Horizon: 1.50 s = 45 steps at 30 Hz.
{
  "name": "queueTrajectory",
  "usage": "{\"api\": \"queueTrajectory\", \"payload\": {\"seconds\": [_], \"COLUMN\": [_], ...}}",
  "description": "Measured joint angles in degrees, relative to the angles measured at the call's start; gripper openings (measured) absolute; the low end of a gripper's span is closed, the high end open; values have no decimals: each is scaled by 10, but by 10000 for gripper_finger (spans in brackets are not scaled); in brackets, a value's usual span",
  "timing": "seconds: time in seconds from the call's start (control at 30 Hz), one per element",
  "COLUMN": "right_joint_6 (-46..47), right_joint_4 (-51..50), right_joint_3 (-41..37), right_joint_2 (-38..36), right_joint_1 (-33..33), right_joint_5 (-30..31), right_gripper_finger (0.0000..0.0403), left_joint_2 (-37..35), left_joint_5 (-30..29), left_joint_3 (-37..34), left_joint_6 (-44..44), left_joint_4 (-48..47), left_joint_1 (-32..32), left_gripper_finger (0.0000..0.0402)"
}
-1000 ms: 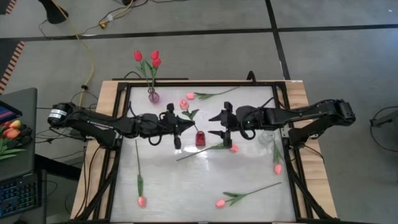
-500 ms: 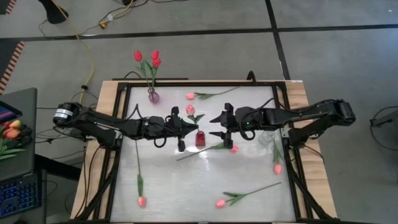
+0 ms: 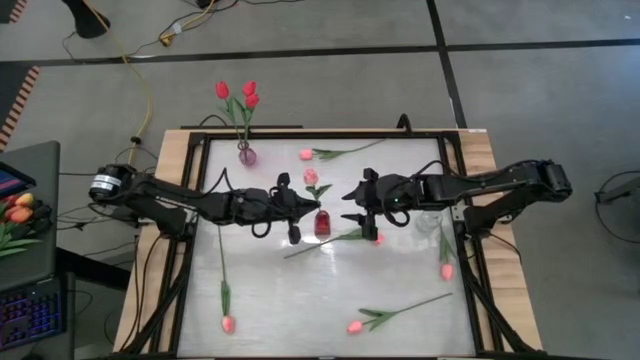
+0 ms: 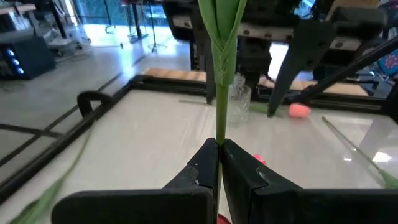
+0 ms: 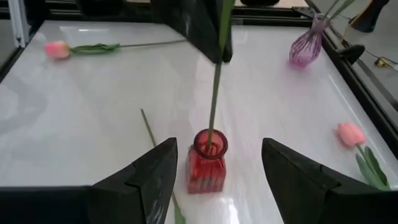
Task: Sort flowers into vase by color
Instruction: Put the top left pink-orange tulip into the red vase, then put the top pink-orange tulip into the red vase
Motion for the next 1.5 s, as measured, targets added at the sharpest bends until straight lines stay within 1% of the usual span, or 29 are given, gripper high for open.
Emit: {"api": "queueTrajectory", "payload": {"seconds": [0.07,0.23,0.4,0.57,0.7,0.87,1.07,1.2,1.27,1.37,1.5], "right_joint_6": [0,27,62,79,81,81,82,84,84,85,101], "right_joint_4": [21,97,147,165,171,171,171,170,168,164,139], "right_joint_3": [-21,-100,-167,-206,-213,-213,-213,-213,-213,-213,-213], "right_joint_2": [-6,-47,-101,-141,-150,-148,-147,-147,-147,-147,-147], "right_joint_1": [0,0,0,0,1,2,2,3,6,10,8], "right_joint_5": [0,2,11,17,17,17,16,16,16,15,15], "right_gripper_finger": [259,259,259,260,260,260,260,260,260,260,260], "left_joint_2": [16,55,62,62,62,53,11,-35,-60,-89,-99], "left_joint_5": [1,4,7,7,6,7,2,2,17,68,136], "left_joint_3": [-1,-1,-1,-1,-1,-1,-1,-1,-1,-1,-1], "left_joint_6": [-4,-10,-10,-17,-22,-19,-11,-12,-19,-45,-72], "left_joint_4": [-4,28,43,43,36,20,-55,-136,-183,-233,-253], "left_joint_1": [0,0,0,0,0,0,0,0,0,-1,-17], "left_gripper_finger": [0,0,0,0,5,44,106,134,142,146,144]}}
